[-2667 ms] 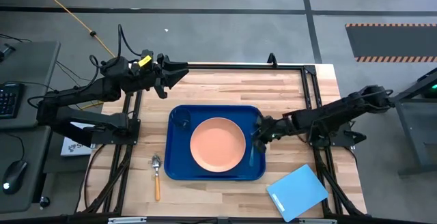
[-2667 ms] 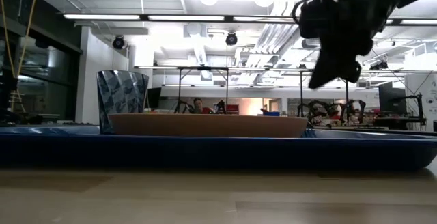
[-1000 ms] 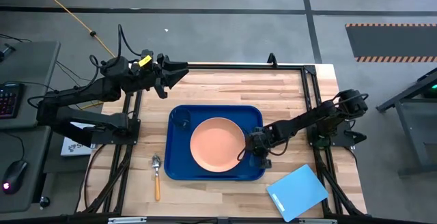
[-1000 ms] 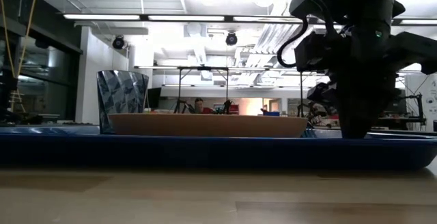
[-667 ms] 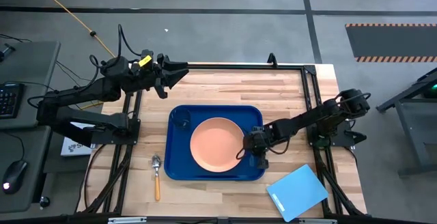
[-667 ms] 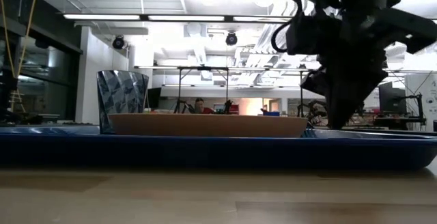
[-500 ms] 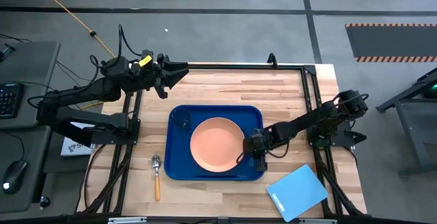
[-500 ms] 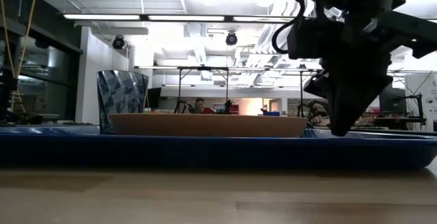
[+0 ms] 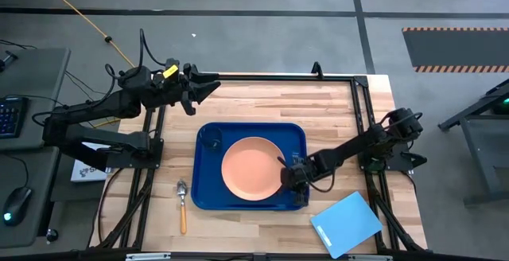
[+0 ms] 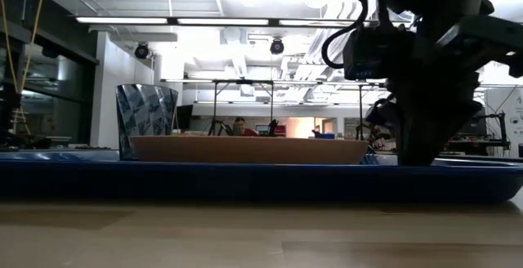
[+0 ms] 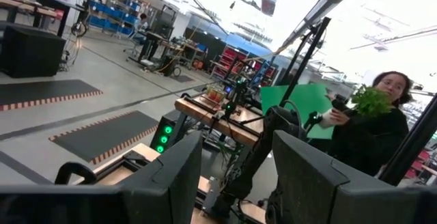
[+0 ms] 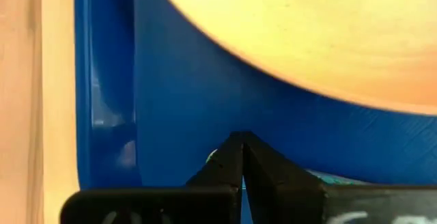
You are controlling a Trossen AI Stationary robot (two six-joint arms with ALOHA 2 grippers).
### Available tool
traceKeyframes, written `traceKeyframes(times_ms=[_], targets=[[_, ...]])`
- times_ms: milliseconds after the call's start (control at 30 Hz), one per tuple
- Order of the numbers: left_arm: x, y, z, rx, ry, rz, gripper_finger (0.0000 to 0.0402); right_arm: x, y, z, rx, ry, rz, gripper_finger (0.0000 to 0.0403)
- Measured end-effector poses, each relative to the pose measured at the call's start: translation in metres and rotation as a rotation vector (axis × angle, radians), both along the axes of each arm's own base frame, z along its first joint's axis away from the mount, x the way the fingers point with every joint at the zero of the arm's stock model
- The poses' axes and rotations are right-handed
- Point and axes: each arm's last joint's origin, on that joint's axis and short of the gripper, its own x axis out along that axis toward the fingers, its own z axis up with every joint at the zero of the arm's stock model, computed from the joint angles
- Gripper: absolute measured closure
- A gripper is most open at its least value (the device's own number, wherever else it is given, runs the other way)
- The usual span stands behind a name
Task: Pick and place plate/cup/fork/spoon on tray
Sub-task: Put the blue fork on the blue serving tray to the right of the orange plate
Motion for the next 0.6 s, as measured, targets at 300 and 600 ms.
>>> traceKeyframes(times_ms=[300,600], targets=[[0.0,0.0,0.0,0.0,0.0,0.0,0.0229,-0.002,0.001,-0.001,0.006,0.026,-0.005,0.0403],[0.0,0.0,0.0,0.001,0.0,0.001,0.0229,-0.007,-0.001,0.015,0.005,0.0,-0.022,0.0403]])
